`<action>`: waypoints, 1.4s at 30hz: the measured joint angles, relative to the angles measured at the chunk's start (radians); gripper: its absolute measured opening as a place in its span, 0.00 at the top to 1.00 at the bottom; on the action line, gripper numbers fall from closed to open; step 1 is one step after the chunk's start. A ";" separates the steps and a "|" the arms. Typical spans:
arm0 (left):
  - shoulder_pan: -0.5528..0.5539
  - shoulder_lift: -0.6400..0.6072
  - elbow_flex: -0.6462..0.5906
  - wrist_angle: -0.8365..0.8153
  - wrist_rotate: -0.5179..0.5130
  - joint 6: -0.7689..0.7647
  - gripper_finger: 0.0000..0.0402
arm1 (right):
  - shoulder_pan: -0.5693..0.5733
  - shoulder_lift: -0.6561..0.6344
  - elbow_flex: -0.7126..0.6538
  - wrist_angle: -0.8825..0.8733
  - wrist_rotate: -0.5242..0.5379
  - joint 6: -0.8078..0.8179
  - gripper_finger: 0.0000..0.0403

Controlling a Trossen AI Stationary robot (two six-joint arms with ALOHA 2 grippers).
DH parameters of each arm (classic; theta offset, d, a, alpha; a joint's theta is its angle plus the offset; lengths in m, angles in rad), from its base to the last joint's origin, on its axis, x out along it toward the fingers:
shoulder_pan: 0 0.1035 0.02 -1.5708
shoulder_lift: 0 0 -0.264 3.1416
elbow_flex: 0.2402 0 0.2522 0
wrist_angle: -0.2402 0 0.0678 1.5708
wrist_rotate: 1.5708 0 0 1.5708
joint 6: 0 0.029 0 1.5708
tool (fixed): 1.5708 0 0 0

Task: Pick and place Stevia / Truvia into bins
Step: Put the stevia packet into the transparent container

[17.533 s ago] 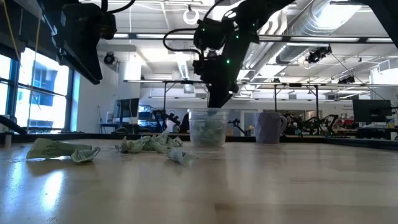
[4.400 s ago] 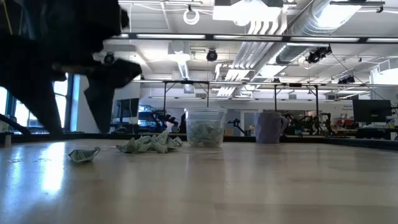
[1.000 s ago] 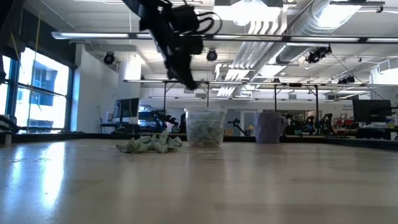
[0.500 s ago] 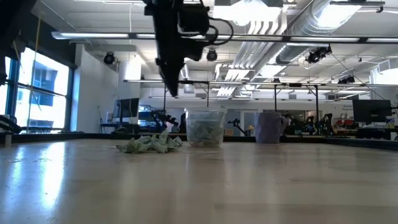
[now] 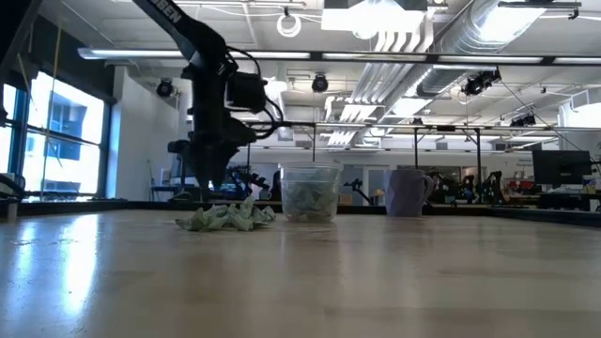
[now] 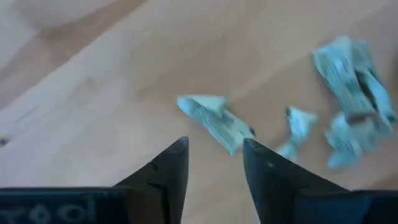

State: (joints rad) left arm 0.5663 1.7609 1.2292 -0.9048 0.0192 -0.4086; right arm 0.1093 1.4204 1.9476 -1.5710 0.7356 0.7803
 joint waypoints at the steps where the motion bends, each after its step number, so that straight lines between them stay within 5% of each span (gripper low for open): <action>1: -0.001 0.000 -0.014 0.027 -0.016 -0.011 0.55 | 0.000 0.000 0.000 0.000 0.007 0.000 0.22; 6: -0.004 0.022 -0.069 0.142 -0.068 -0.041 0.53 | 0.000 0.000 0.000 0.000 0.018 -0.002 0.22; 13: 0.006 0.088 -0.117 0.155 0.046 -0.016 0.53 | 0.000 0.000 0.000 0.000 0.034 -0.003 0.22; 22: 0.003 0.085 -0.120 0.054 -0.018 0.122 0.95 | 0.000 0.000 0.000 0.000 0.057 -0.003 0.22; 27: -0.014 -0.007 -0.061 0.007 0.012 0.143 0.92 | 0.000 0.000 0.000 0.000 0.056 -0.003 0.22; 31: -0.083 -0.124 0.044 0.145 0.129 0.161 0.95 | 0.000 0.000 0.000 0.000 0.056 -0.008 0.22; 34: -0.167 -0.151 0.125 0.298 0.074 0.187 0.95 | 0.000 0.000 0.000 0.000 0.058 -0.021 0.22; 42: -0.275 0.054 0.202 0.321 -0.010 0.247 0.90 | 0.000 0.000 0.000 0.000 0.053 -0.020 0.22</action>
State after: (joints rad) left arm 0.2912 1.8152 1.4317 -0.5835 0.0091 -0.1612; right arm 0.1089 1.4204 1.9480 -1.5711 0.7885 0.7605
